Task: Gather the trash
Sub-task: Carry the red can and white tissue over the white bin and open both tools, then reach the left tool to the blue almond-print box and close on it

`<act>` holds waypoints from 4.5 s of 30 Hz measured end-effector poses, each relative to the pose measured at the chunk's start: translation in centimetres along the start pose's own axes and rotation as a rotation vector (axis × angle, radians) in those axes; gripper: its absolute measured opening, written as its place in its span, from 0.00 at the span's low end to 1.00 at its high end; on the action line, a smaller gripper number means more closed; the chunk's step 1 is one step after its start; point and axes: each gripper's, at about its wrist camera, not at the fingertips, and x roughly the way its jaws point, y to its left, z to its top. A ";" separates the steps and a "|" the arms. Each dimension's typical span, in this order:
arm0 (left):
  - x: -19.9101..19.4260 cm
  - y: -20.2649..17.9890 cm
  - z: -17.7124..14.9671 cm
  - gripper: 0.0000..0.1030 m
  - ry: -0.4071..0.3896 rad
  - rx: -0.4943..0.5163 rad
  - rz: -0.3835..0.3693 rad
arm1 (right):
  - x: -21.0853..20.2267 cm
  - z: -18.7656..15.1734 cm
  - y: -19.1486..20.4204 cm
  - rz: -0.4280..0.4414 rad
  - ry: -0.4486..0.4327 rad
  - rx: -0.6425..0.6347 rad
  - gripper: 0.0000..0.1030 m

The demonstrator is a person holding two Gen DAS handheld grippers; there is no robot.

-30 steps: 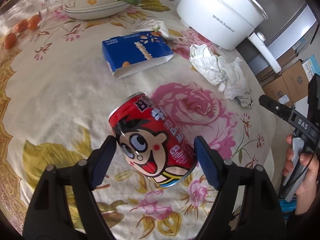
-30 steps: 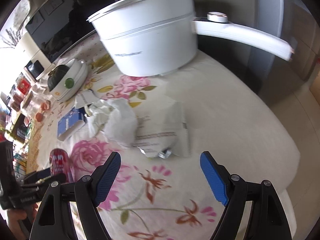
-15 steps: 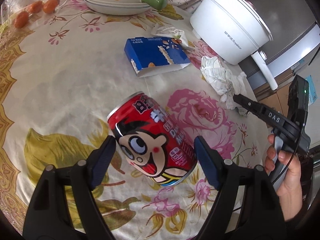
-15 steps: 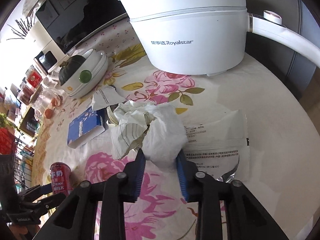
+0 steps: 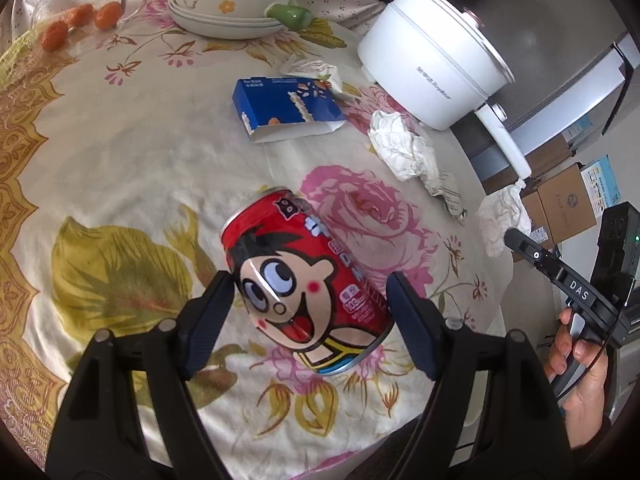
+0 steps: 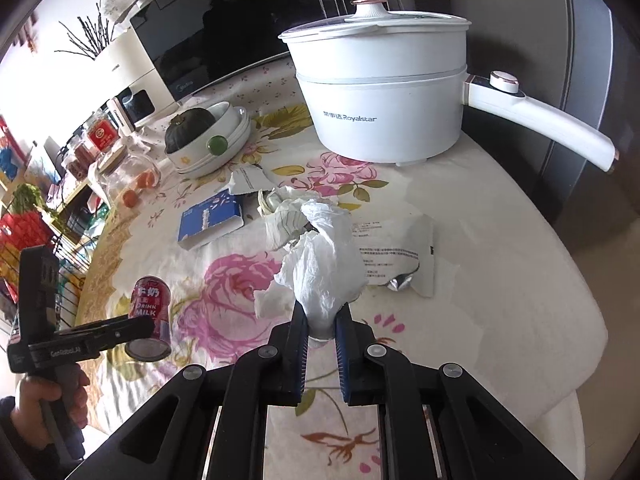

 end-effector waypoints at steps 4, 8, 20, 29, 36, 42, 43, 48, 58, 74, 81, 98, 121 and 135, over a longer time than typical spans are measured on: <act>-1.8 -1.8 -1.4 0.76 -0.016 0.069 -0.004 | -2.2 -1.3 -0.5 0.008 -0.005 0.011 0.13; -2.6 -3.2 -2.9 0.76 -0.019 0.084 -0.030 | -4.4 -3.0 -0.9 -0.012 0.011 0.015 0.13; -2.3 -10.9 -7.9 0.76 0.008 0.161 -0.186 | -10.1 -10.2 -5.2 0.003 0.037 0.132 0.13; 1.7 -19.7 -11.8 0.76 0.065 0.387 -0.264 | -12.0 -15.3 -11.4 -0.078 0.131 0.226 0.13; 5.3 -24.5 -14.0 0.76 0.110 0.521 -0.293 | -13.6 -17.4 -14.7 -0.099 0.131 0.276 0.13; 8.4 -26.4 -15.0 0.76 0.131 0.571 -0.280 | -14.0 -18.5 -16.6 -0.116 0.133 0.295 0.13; 8.9 -26.5 -15.1 0.76 0.135 0.576 -0.274 | -14.0 -18.6 -16.8 -0.118 0.136 0.301 0.13; 9.7 -26.6 -15.2 0.77 0.148 0.583 -0.260 | -14.1 -19.2 -17.9 -0.127 0.144 0.320 0.13; 6.6 -24.6 -14.1 0.98 0.122 0.578 -0.176 | -13.7 -18.9 -17.5 -0.132 0.148 0.313 0.13; 0.2 -19.4 -13.5 0.99 -0.030 0.620 0.046 | -12.0 -17.0 -14.9 -0.143 0.152 0.264 0.15; -1.2 -17.6 -12.8 0.99 -0.059 0.605 0.094 | -11.4 -15.7 -13.4 -0.168 0.151 0.269 0.66; -3.2 -14.0 -10.5 0.99 -0.087 0.523 0.144 | -9.4 -11.8 -7.4 -0.189 0.125 0.166 0.72; -3.4 -5.0 -5.2 0.99 -0.062 0.379 0.263 | -1.1 -4.7 -3.7 -0.185 0.145 0.150 0.80; -3.6 -1.8 -3.2 0.99 -0.064 0.328 0.269 | 5.2 0.6 -4.4 -0.181 0.093 0.224 0.80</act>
